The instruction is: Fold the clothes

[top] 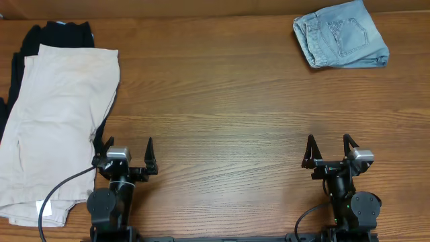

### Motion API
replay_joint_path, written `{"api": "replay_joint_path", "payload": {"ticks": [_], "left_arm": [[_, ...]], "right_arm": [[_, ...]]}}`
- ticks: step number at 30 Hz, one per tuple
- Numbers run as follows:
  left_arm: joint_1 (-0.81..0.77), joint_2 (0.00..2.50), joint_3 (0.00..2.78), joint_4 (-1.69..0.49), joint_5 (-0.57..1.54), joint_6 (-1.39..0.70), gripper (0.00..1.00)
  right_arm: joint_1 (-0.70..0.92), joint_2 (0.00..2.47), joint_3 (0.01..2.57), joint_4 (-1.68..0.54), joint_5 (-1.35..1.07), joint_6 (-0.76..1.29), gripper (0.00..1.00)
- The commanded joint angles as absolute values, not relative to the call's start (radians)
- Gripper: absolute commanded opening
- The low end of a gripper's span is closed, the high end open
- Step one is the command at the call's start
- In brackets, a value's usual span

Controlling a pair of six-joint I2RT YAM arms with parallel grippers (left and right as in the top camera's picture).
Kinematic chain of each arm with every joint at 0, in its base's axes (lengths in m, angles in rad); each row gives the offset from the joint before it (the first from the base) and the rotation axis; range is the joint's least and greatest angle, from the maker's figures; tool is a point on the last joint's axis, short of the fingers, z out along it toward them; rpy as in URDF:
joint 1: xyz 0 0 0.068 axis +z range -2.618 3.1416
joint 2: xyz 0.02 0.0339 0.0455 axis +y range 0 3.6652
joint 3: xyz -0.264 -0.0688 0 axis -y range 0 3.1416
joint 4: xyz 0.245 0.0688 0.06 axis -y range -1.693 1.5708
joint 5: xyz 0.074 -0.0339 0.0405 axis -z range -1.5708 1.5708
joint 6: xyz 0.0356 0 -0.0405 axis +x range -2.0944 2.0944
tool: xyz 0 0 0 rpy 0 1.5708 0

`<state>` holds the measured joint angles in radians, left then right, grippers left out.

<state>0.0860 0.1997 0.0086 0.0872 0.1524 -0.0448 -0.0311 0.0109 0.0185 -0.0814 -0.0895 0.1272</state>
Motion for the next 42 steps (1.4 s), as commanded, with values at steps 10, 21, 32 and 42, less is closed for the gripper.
{"api": "replay_joint_path", "payload": {"ticks": [10,21,32,42], "left_arm": [[0.091,0.003,0.005,-0.068,0.124,-0.015,1.0],[0.091,0.004,0.005,-0.066,0.123,-0.015,1.0],[0.091,0.004,0.005,-0.066,0.123,-0.015,1.0],[0.091,0.004,0.005,-0.066,0.123,-0.015,1.0]], "right_arm": [[-0.026,0.003,0.008,-0.076,-0.087,0.131,1.0],[-0.026,0.003,0.008,-0.076,-0.087,0.131,1.0],[-0.026,0.003,0.008,-0.076,-0.087,0.131,1.0],[-0.026,0.003,0.008,-0.076,-0.087,0.131,1.0]]}}
